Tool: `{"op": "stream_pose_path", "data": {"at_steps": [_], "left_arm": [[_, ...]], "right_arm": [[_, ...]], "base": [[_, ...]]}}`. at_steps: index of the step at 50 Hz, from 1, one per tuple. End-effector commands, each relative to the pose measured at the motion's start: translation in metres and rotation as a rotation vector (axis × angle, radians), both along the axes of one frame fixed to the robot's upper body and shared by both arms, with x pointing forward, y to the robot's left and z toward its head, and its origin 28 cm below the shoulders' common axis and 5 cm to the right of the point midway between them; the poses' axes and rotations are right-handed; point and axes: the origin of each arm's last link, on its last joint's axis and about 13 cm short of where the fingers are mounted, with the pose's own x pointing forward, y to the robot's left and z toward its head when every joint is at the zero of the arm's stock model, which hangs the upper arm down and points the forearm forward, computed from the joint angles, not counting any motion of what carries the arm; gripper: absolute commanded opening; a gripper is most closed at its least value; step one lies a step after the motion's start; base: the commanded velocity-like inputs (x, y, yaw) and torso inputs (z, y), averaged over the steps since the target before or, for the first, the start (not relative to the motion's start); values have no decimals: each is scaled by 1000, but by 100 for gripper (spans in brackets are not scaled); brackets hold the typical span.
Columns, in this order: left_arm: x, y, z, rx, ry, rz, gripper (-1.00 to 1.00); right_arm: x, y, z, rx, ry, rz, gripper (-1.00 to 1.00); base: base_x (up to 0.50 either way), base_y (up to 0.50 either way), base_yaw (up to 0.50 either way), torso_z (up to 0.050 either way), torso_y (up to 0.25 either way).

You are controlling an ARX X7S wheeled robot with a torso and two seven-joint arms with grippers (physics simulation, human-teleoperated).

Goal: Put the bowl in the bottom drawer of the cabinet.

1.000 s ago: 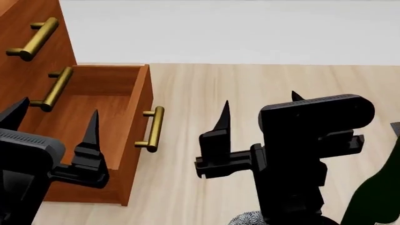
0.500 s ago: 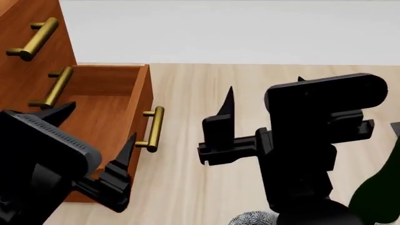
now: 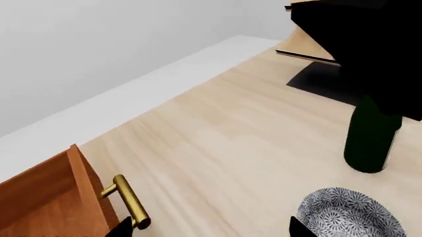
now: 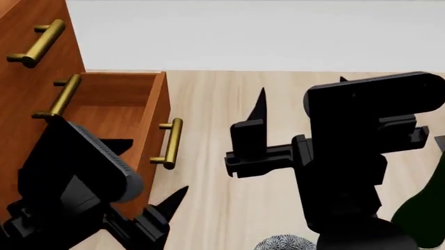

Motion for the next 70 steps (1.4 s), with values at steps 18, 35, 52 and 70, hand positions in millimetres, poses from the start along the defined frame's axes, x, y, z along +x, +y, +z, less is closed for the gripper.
{"op": "stream_pose_path", "data": {"at_steps": [18,35,52,70], "left_arm": [[14,-17,-1,-14,194,-145,100],[30,-31,-11,-2,280,-207,100],[45,-43,-26,-10,337,-244,100],[61,-48,-43,-15,377,-245,100]], "right_arm": [[-1,1,-3,-5,8,9,100],[0,0,-5,-4,12,9,100],[-1,1,-3,-7,8,13,100],[-1,1,-3,-8,7,17,100]], "base": [[0,0,0,0,0],[0,0,0,0,0],[0,0,0,0,0],[0,0,0,0,0]]}}
